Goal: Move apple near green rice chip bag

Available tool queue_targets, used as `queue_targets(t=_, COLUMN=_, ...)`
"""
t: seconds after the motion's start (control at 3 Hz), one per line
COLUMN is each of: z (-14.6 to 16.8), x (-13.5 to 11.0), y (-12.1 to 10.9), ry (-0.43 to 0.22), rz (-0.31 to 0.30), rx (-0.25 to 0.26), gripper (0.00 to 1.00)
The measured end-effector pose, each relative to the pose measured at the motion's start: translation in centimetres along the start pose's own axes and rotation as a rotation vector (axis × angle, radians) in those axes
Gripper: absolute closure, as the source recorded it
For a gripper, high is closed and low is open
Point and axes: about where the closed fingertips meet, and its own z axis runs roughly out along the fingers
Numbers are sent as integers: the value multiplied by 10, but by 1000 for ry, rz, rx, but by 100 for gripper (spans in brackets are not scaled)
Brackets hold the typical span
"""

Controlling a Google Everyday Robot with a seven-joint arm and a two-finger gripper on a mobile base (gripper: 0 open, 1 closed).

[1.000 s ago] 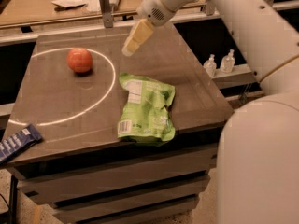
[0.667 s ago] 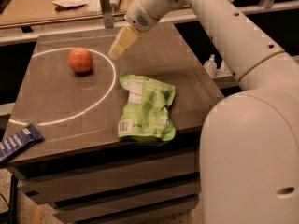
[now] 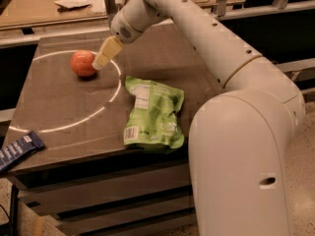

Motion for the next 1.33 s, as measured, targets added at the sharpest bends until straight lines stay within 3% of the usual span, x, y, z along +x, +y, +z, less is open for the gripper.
queue_targets(t=0.33, z=25, x=-8, y=8, ry=-31, rz=19, rx=-42, gripper=0)
queue_targets(t=1.0, z=50, x=-28, y=46, ry=-62, rz=2, rx=-178, gripper=41)
queue_targets(t=1.33, z=57, x=-32, y=60, ry=-51, rz=-21, rx=-217, gripper=64)
